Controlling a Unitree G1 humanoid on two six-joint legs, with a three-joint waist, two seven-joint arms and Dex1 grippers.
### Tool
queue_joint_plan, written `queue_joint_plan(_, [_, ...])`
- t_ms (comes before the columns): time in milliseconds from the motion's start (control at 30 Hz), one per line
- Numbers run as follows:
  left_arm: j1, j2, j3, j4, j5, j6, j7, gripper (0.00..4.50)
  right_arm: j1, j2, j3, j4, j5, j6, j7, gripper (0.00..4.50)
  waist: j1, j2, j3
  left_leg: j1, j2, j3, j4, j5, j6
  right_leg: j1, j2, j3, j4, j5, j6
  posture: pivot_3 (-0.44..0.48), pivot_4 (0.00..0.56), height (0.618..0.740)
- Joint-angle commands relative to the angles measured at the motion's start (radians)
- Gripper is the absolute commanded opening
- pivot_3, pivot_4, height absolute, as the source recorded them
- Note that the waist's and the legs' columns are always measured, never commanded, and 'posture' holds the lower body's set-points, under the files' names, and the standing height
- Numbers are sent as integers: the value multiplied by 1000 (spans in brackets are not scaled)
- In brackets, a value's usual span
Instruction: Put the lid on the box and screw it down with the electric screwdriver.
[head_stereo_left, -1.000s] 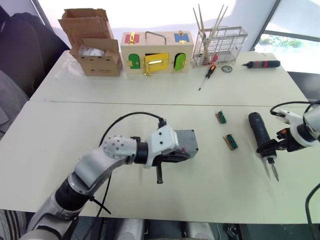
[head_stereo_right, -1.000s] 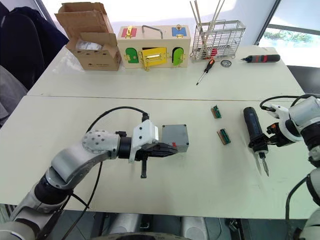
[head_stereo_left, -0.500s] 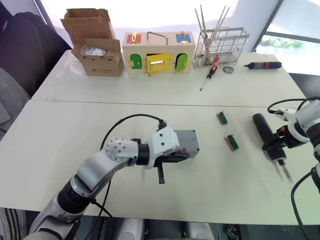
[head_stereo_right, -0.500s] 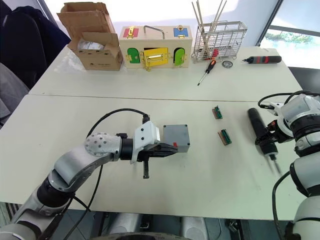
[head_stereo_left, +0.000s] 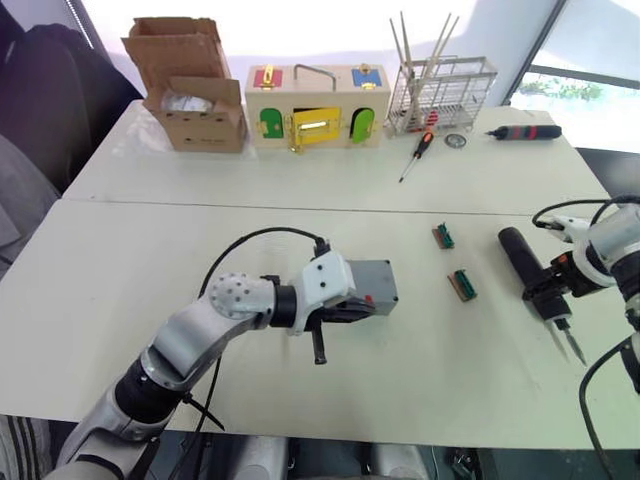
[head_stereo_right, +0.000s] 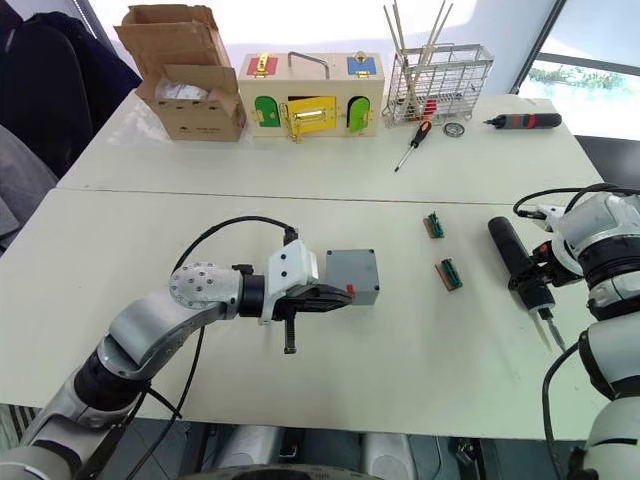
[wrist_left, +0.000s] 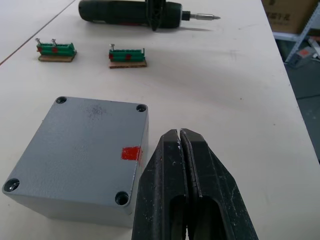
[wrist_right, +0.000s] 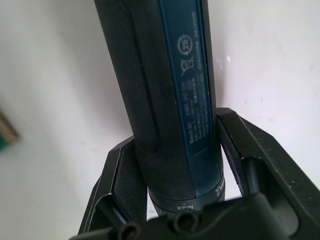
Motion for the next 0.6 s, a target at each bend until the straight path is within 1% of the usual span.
queue_joint_plan(33, [-41, 5, 80, 40, -29, -41, -42, 0, -174, -33, -226, -82, 74, 15, -90, 1909, -8, 9, 4, -1, 0, 0, 0, 0, 0, -2, 0, 0, 1, 0, 0, 0, 150, 735])
queue_joint_plan(100, [-71, 6, 114, 96, -36, -57, -59, 0, -197, -17, -380, -139, 115, 73, -206, 1909, -8, 9, 4, -6, 1, 0, -2, 1, -1, -9, 0, -1, 3, 0, 0, 0, 150, 735])
queue_joint_plan(167, [-118, 18, 135, 167, -3, -99, -69, 0, -145, 18, -578, -267, 147, 134, -336, 1909, -1, 8, 4, -12, 2, -2, -3, 2, -4, -16, 1, -3, 6, 0, 0, 0, 150, 735])
queue_joint_plan(200, [-154, 19, 151, 220, 18, -120, -61, 0, -95, 64, -710, -364, 149, 154, -418, 1909, 6, 7, 4, -14, 2, -5, -3, 3, -5, -18, 1, -5, 10, 0, 0, 0, 150, 735])
queue_joint_plan(267, [-211, 29, 177, 295, 33, -148, -68, 0, 37, 169, -917, -604, 181, 82, -522, 1909, 15, 3, 4, -14, 2, -5, -1, 3, -5, -17, 1, -6, 14, 0, 0, 0, 150, 735])
queue_joint_plan(333, [-260, 37, 183, 339, 31, -159, -98, 0, 123, 352, -1122, -868, 273, -39, -600, 1909, 13, 2, 4, -15, 1, -5, 2, 5, -6, -17, 1, -6, 15, 0, 0, 0, 150, 735])
queue_joint_plan(367, [-273, 39, 185, 354, 31, -164, -109, 0, 142, 419, -1181, -951, 314, -72, -631, 1909, 13, 2, 4, -15, 0, -5, 2, 6, -5, -16, 1, -5, 16, 0, 0, 0, 150, 735])
queue_joint_plan(400, [-286, 35, 187, 368, 31, -168, -115, 0, 158, 471, -1213, -1014, 339, -76, -666, 1909, 12, 4, 4, -15, 0, -4, 2, 6, -5, -17, 0, -4, 17, 0, 1, 0, 150, 735])
queue_joint_plan(467, [-303, 22, 198, 389, 11, -162, -132, 0, 190, 563, -1236, -1109, 404, -97, -710, 1909, 12, 6, 4, -16, -1, -3, 2, 6, -5, -19, 0, -3, 19, 0, 1, 0, 150, 735])
queue_joint_plan(500, [-310, 5, 213, 391, -26, -129, -140, 0, 223, 621, -1219, -1164, 416, -128, -743, 1909, 12, 6, 4, -16, -1, -4, 1, 6, -5, -20, 0, -3, 19, 0, 1, 0, 150, 735])
queue_joint_plan(600, [-316, -17, 236, 381, -96, -48, -166, 0, 297, 724, -1164, -1267, 455, -190, -812, 1909, 6, 5, 4, -16, -1, -6, 0, 6, -5, -20, 1, -4, 20, 0, 1, 0, 150, 735])
